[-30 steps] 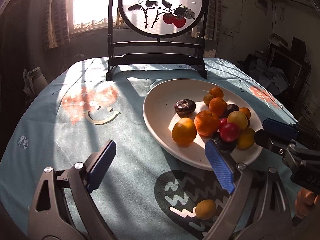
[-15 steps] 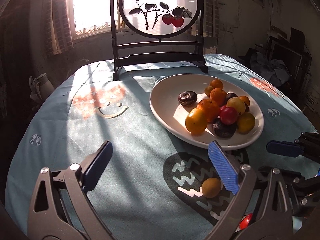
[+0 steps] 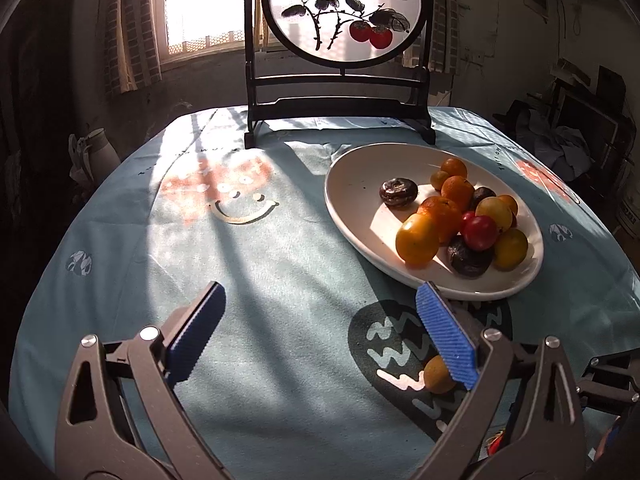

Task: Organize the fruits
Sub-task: 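Grasp a red tomato with the right tool while the left tool moves to a small yellow fruit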

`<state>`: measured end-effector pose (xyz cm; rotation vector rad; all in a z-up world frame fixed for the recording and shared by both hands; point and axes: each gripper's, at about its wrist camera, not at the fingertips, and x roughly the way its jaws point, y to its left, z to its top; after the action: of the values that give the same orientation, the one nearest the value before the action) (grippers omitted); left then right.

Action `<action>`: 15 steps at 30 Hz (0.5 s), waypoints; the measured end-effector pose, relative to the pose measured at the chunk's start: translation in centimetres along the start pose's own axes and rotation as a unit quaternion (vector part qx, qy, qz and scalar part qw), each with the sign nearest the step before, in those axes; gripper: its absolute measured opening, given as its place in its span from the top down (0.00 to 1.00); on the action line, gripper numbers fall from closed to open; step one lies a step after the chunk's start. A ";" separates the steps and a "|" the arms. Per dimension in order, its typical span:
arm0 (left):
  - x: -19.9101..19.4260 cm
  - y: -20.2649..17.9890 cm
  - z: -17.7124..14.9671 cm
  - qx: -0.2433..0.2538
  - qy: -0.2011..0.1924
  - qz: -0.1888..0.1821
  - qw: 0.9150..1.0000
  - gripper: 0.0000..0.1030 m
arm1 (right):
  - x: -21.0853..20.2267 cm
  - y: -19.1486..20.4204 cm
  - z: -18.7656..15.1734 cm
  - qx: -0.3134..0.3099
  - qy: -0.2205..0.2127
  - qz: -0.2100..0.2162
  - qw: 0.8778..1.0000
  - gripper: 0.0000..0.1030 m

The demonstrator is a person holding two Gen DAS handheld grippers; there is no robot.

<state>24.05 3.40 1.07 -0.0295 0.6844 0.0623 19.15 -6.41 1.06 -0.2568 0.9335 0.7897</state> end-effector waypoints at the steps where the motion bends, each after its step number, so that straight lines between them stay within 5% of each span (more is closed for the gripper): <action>1: 0.0 0.0 0.0 0.000 0.000 0.000 1.000 0.05 | 0.1 0.0 -0.1 0.000 0.004 0.001 1.000 0.58; 15: 0.3 -0.1 -0.1 0.003 0.008 0.006 1.000 0.05 | 0.2 -0.2 -1.1 -0.002 0.018 -0.003 1.000 0.71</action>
<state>24.19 3.34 0.83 -0.0200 0.7011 0.0725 18.62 -7.03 0.23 -0.2779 0.9643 0.7845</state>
